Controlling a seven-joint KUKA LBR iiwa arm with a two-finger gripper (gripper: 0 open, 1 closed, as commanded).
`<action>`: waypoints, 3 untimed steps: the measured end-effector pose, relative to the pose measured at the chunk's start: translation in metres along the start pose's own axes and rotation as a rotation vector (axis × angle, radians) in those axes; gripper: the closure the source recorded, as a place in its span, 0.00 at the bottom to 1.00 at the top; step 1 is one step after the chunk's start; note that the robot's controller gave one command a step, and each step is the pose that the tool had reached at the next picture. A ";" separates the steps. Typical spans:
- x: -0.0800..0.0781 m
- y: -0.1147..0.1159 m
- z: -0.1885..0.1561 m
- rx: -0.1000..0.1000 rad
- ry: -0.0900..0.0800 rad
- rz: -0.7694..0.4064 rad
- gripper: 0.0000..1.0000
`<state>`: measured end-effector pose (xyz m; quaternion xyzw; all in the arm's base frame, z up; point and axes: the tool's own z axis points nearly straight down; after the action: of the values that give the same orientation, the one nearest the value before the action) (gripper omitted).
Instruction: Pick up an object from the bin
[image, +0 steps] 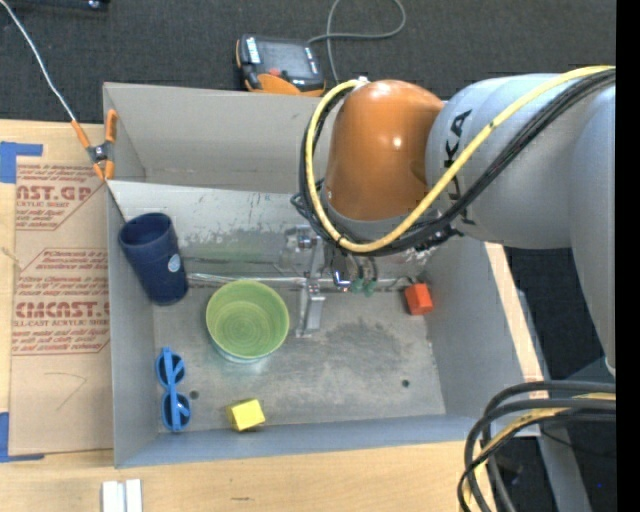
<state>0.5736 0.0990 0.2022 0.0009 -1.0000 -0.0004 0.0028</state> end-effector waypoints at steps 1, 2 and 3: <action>0.018 0.017 0.092 -0.002 0.004 -0.616 0.00; -0.011 -0.001 0.125 -0.004 -0.001 -0.516 0.00; -0.011 -0.019 0.121 -0.005 -0.006 -0.813 0.00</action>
Offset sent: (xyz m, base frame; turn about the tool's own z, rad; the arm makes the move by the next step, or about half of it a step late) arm -0.0171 0.0155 -0.0897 -0.6140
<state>0.5839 0.0803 0.0808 0.3964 -0.9181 -0.0038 -0.0002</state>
